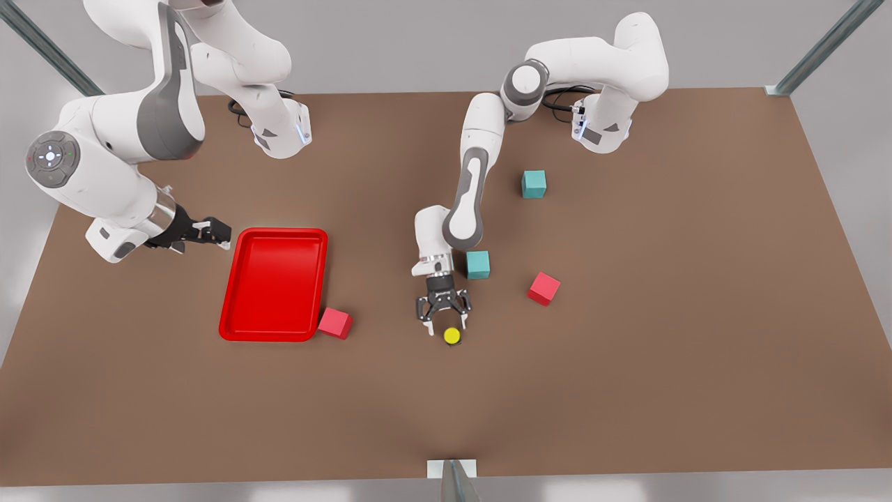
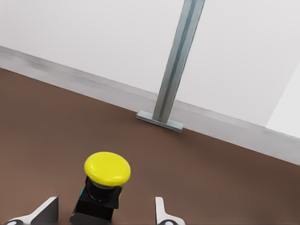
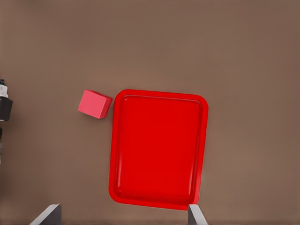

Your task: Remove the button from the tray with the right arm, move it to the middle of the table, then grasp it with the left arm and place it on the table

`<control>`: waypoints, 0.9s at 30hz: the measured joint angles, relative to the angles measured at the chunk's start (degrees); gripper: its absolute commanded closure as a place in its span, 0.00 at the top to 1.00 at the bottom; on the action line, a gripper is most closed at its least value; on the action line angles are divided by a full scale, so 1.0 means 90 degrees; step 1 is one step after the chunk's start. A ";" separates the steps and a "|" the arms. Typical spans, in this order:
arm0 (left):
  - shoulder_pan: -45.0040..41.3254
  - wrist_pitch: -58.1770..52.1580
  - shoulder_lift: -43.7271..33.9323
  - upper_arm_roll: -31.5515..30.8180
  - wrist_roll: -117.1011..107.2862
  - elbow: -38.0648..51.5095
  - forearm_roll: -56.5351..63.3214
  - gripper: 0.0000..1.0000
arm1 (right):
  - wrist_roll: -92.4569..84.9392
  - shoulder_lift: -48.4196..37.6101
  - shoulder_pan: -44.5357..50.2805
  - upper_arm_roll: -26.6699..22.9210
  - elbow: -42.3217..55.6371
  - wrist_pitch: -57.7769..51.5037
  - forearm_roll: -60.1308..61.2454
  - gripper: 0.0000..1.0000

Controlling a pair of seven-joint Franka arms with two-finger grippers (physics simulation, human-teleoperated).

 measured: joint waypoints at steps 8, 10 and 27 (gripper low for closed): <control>-0.0044 -0.0073 -0.0160 -0.0015 -0.0033 -0.0034 -0.0001 1.00 | -0.0003 0.0043 -0.0020 0.0000 0.0006 -0.0011 0.0003 1.00; -0.0028 -0.0078 -0.0236 -0.0015 -0.0031 -0.0055 0.0010 1.00 | -0.0004 0.0048 -0.0025 0.0000 0.0003 0.0004 0.0001 1.00; 0.0309 -0.0192 -0.2567 -0.0611 0.0361 -0.0624 -0.0003 1.00 | -0.0266 -0.0045 0.0100 0.0113 -0.0008 0.0338 -0.0085 1.00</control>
